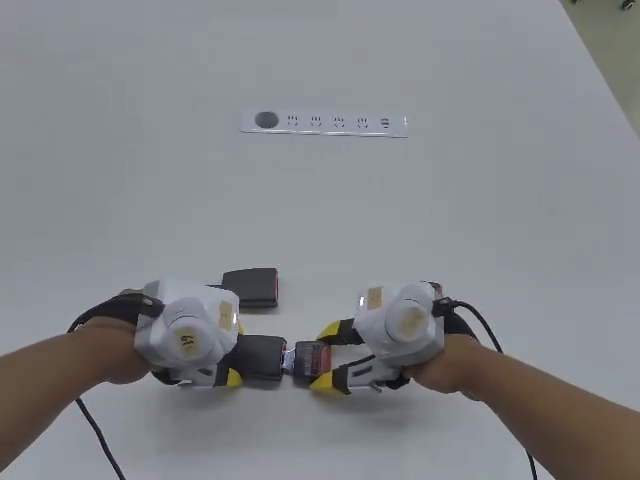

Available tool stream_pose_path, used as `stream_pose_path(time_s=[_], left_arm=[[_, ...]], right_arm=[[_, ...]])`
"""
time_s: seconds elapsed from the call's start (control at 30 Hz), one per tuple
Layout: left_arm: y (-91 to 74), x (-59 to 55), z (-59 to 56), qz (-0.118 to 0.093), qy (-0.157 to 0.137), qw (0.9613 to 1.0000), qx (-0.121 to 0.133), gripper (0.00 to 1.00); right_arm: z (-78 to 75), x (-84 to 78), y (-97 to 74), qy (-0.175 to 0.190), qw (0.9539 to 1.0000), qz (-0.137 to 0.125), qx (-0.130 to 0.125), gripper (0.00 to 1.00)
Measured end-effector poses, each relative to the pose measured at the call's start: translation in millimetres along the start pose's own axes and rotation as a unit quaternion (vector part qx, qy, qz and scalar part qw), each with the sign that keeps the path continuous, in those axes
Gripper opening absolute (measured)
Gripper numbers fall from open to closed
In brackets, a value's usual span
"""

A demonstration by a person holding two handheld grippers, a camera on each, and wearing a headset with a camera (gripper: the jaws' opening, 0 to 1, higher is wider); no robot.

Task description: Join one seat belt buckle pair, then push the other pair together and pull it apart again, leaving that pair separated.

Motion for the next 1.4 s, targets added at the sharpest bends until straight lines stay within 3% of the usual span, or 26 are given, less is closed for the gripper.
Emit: stream_pose_path(time_s=[0.13,0.63,0.8,1.4], left_arm=[[0.0,-0.1,0.9,0.004,0.008,1.0,0.0,0.33],[-2.0,-1.0,0.9,-0.014,-0.001,0.9999,-0.001,0.33],[-2.0,-1.2,1.3,-0.021,0.0,0.9998,-0.003,0.33],[-3.2,-3.2,2.6,-0.089,-0.016,0.9959,-0.006,0.32]], right_arm=[[-5.0,3.3,3.3,0.003,0.9999,-0.002,-0.012,0.33],[0.3,0.1,3.6,-0.001,1.0,0.003,-0.001,0.33],[1.2,-0.9,3.4,-0.001,0.9999,-0.013,-0.004,0.33],[3.5,-0.8,2.1,-0.021,0.9968,-0.077,-0.01,0.33]])
Point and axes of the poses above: the centre of the closed fingertips' face, and the gripper's own axes: y roughly forward along the fingers, z roughly to its left, x roughly out of its top, the point moved 1 cm from there along -y, roughly backward along the fingers, and after that the axes turned 14 degrees about x, right-handed, at the moved point
